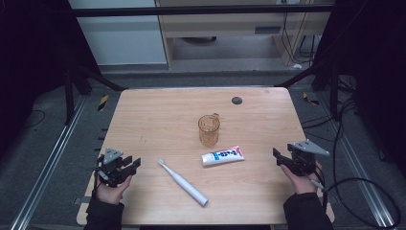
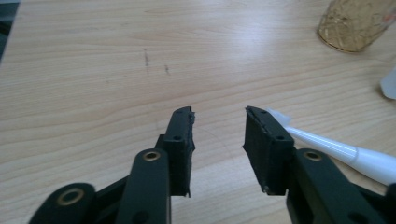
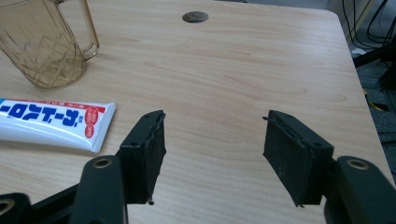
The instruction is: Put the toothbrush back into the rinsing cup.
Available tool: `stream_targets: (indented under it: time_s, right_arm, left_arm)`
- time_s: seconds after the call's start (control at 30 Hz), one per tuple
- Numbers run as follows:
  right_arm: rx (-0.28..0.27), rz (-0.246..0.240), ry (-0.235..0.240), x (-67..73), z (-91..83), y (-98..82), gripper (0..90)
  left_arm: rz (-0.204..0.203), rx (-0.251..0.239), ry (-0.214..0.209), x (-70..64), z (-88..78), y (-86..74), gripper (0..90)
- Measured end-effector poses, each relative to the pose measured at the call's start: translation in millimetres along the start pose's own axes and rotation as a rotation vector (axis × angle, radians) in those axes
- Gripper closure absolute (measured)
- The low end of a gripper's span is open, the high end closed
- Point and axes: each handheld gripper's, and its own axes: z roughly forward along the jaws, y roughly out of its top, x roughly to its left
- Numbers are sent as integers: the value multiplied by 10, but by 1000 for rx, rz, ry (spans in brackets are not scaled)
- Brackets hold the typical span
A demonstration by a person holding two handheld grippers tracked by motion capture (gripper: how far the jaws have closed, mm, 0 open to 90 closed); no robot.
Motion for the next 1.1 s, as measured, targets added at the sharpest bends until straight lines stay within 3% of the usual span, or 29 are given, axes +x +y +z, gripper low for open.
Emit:
stream_targets:
  time_s: [0.1, 0.23, 0.5, 0.6, 0.9, 1.1]
  right_arm:
    - [4, -14, -5, 12, -20, -19, 395]
    - [4, -17, 2, 38, -32, -21, 405]
    - [29, -45, 30, 137, 4, -34, 454]
    - [32, -62, 34, 162, 14, -38, 462]
    - [41, -75, 50, 225, 32, -37, 463]
    - [52, -78, 48, 225, 47, -53, 461]
  left_arm:
    - [-12, 18, -31, -44, -7, -18, 659]
    - [-5, 32, -40, -104, -11, -64, 718]
    - [77, 77, -77, -302, 38, -150, 884]
    - [116, 98, -102, -442, 88, -170, 893]
    - [135, 119, -145, -657, 205, -184, 895]
    - [156, 134, -150, -763, 299, -165, 895]
